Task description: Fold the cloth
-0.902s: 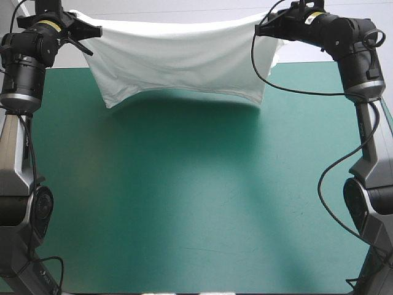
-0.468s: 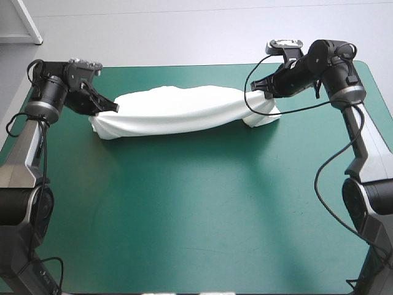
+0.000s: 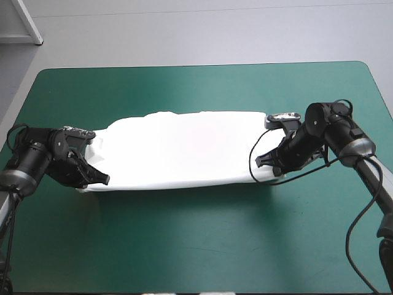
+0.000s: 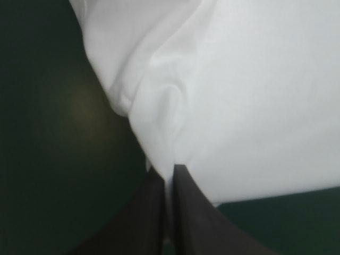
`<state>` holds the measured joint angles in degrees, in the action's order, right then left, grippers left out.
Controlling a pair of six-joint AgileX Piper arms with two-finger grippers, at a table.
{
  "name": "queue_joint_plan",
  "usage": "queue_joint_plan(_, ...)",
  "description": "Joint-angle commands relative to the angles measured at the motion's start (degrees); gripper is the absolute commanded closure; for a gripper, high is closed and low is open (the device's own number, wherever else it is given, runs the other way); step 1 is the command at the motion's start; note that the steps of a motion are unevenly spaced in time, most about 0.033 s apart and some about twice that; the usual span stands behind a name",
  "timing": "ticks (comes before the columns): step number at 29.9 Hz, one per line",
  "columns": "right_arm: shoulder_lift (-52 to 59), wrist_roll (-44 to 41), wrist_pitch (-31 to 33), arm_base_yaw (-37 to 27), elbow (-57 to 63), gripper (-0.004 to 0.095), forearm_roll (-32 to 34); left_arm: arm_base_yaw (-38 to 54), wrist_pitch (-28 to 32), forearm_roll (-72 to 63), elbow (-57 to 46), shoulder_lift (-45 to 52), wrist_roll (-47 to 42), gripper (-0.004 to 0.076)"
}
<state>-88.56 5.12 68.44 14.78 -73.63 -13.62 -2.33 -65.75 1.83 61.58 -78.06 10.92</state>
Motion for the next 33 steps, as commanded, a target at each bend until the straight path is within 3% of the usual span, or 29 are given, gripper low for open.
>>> queue_joint_plan(1, 3.43, 2.16, -0.78, 2.24, 4.12, 0.0925, 0.56, 0.08, -2.15, 0.78, -1.23, 3.53, -0.03, 0.0705)
queue_joint_plan(5, 3.43, 3.46, -1.75, 5.07, 8.17, 0.0917, 0.56, 0.08, -2.42, 0.78, -2.69, 3.68, 0.23, 0.0704)
queue_joint_plan(8, 3.43, 4.7, -2.46, 6.17, 9.96, 0.0829, 0.25, 0.08, -2.0, 0.78, -2.81, 3.68, 0.71, 0.0698)
queue_joint_plan(11, 3.43, 4.83, -3.3, 6.17, 10.47, 0.0607, -0.43, 0.08, -2.01, 0.29, -2.81, 3.68, 0.71, 0.0634)
queue_joint_plan(15, 3.43, 4.95, -5.56, 6.17, 10.47, 0.0256, -0.43, 0.08, -2.22, -0.29, -2.81, 3.68, 0.24, 0.0463)
queue_joint_plan(17, 3.43, 5.18, -7.96, 6.17, 10.47, 0.016, -0.43, 0.08, -2.22, -1.13, -2.81, 3.68, 0.38, 0.0355)
queue_joint_plan(20, 3.43, 5.47, -11.42, 6.17, 10.19, 0.0157, -0.43, 0.08, -1.31, -2.4, -2.81, 3.58, 0.45, 0.0225)
queue_joint_plan(22, 3.47, 5.47, -12.38, 6.17, 8.9, 0.0156, -0.43, 0.08, 0.61, -2.28, -2.81, 3.58, 0.45, 0.0182)
queue_joint_plan(27, 3.56, 5.2, -10.34, 6.07, 0.69, 0.0157, 0.54, 0.08, 5.04, -2.28, -1.32, 3.58, -0.04, 0.0177)
queue_joint_plan(33, 5.1, 2.31, -7.25, 6.07, -10.19, 0.0156, 7.02, 0.08, 4.77, -2.28, 9.16, 4.42, -1.05, 0.0178)
